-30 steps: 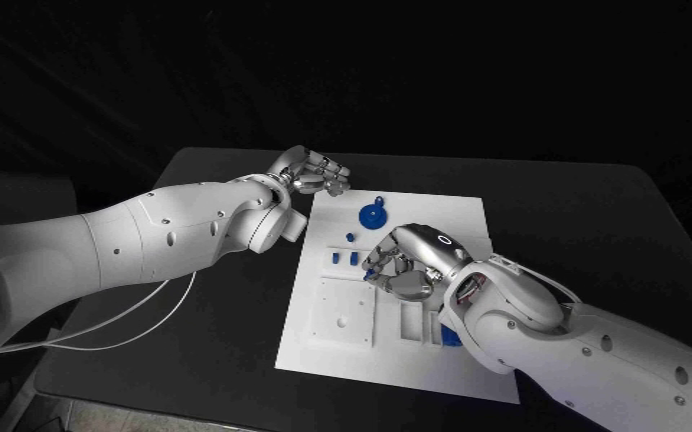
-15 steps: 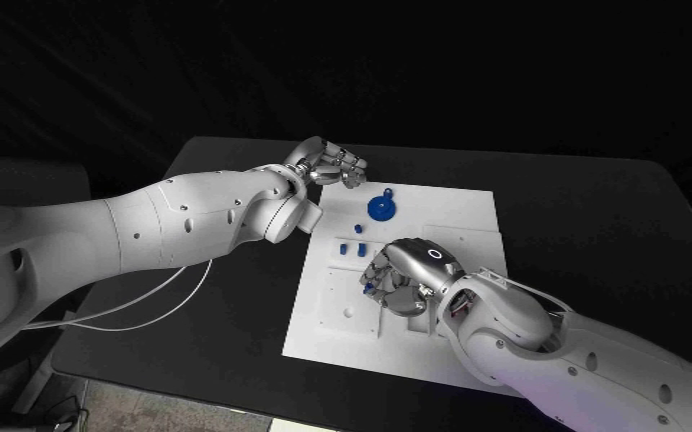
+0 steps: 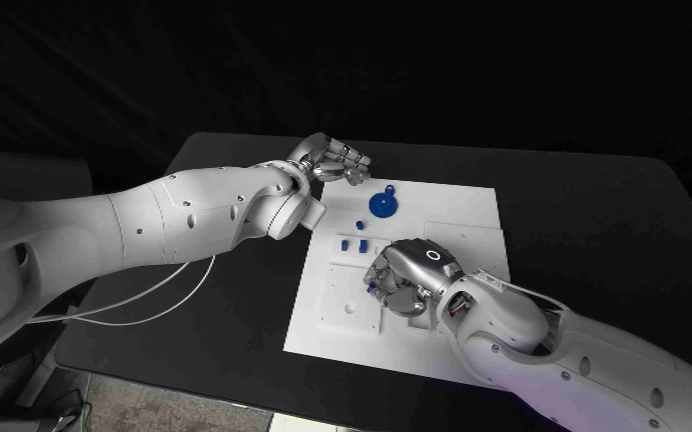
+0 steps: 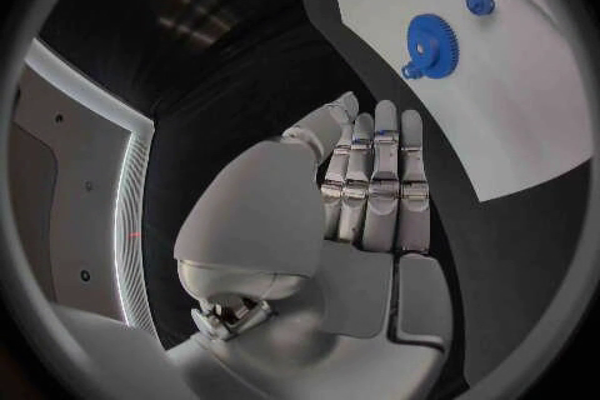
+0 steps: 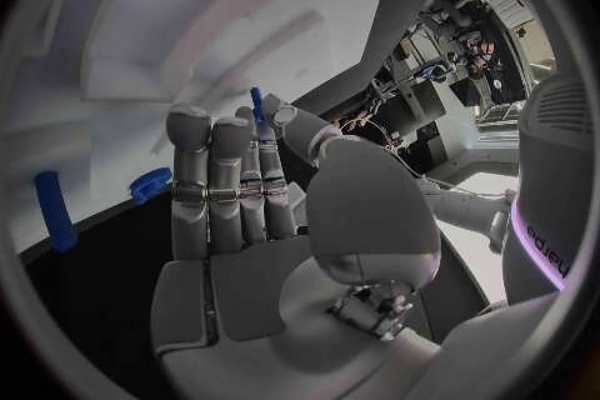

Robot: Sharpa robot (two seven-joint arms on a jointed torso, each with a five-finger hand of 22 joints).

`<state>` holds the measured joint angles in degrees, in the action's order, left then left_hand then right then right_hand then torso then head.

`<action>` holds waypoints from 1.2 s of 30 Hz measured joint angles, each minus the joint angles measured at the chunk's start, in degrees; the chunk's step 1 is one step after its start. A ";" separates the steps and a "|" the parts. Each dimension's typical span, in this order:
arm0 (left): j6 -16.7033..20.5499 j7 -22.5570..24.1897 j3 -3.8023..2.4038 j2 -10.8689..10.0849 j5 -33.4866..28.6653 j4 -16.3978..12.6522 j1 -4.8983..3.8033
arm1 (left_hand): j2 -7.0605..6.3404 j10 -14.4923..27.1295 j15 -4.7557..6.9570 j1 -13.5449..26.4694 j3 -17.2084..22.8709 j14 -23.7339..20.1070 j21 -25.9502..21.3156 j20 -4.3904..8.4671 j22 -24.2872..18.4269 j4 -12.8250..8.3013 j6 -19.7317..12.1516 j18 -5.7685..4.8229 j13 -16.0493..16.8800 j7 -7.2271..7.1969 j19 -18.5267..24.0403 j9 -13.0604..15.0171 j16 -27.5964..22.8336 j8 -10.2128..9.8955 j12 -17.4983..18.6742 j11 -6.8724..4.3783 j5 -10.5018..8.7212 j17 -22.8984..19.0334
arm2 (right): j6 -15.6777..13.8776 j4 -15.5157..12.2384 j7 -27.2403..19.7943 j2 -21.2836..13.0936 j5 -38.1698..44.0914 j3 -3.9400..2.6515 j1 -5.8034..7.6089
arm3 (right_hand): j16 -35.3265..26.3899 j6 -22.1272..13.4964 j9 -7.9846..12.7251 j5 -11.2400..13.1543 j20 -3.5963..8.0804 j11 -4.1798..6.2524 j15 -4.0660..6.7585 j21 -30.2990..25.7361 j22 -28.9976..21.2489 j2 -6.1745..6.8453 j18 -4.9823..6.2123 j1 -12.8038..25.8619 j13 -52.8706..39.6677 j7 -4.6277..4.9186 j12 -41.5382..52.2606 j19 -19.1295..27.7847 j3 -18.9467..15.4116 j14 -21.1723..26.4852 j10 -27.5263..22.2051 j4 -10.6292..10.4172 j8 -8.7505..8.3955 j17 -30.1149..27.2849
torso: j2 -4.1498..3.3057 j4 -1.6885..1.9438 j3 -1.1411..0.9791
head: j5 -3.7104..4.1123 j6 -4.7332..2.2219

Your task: Assemble the parts on the task board

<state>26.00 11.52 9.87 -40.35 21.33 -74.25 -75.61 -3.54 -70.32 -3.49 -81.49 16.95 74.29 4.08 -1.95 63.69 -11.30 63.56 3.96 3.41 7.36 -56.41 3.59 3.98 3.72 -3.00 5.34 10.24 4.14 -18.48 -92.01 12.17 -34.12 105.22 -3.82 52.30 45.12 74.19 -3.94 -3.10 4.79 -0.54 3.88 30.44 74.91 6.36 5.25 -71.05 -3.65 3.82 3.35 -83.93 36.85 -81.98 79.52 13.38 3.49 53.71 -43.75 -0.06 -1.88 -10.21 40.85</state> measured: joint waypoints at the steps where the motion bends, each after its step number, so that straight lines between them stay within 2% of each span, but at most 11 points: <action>1: 0.00 0.00 0.00 -0.02 0.00 -0.01 0.00 | 0.00 0.00 0.00 0.00 0.00 0.00 0.00 0.00 0.00 0.00 0.00 0.00 0.00 0.00 0.00 0.00 0.00 0.00 0.00 0.00 0.00 0.00 | -0.01 0.06 0.13 0.02 0.26 0.00 0.00 | 0.00 0.00 0.00 0.00 0.00 -0.08 0.00 0.00 0.00 0.00 -0.01 0.00 0.00 0.00 0.00 0.00 0.00 0.00 -0.08 0.00 0.00 0.00 | 0.00 -0.01 0.00 | 0.00 0.01; 26: -0.10 -0.11 0.00 -0.05 -0.06 -0.06 0.00 | 0.22 0.00 -0.23 0.22 0.00 -0.22 0.00 0.00 -0.83 0.00 0.00 0.00 0.00 0.00 0.00 0.00 0.00 0.00 0.00 0.00 0.00 0.01 | 0.53 0.50 1.70 0.67 3.60 0.12 -0.01 | 0.01 0.11 -0.02 0.01 0.00 -0.08 -0.02 0.28 0.00 0.24 -0.01 0.23 0.01 0.17 0.00 0.00 0.15 -0.01 -0.08 0.16 -0.06 0.11 | 0.02 -0.05 -0.04 | 0.20 0.02; 36: -0.18 -0.19 0.01 -0.01 -0.07 -0.04 0.00 | 0.22 0.00 -0.22 0.22 0.00 -0.22 0.00 0.00 -0.84 0.00 0.00 0.00 0.00 0.00 0.00 0.00 0.00 0.00 0.00 0.00 0.00 0.01 | 1.54 0.60 1.91 1.24 4.23 0.86 0.17 | 0.01 0.05 0.03 0.05 0.00 -0.08 -0.03 -0.07 0.00 0.23 -0.05 0.23 0.05 0.17 -0.02 0.00 0.07 -0.01 -0.08 0.21 -0.07 0.17 | 0.02 -0.02 0.00 | 0.41 0.13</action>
<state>25.82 11.33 9.87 -40.36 21.25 -74.29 -75.61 -3.31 -70.33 -3.72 -81.26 16.95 74.07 4.08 -1.95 62.85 -11.30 63.56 3.97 3.41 7.36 -56.41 3.59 3.98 3.72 -3.00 5.34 10.24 4.16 -16.94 -91.41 14.08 -32.88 109.44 -2.96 52.47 45.13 74.24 -3.91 -3.05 4.78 -0.63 3.85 30.37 74.90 6.59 5.20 -70.82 -3.61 3.99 3.33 -83.93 36.91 -81.99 79.43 13.59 3.42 53.87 -43.74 -0.08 -1.88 -9.80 40.98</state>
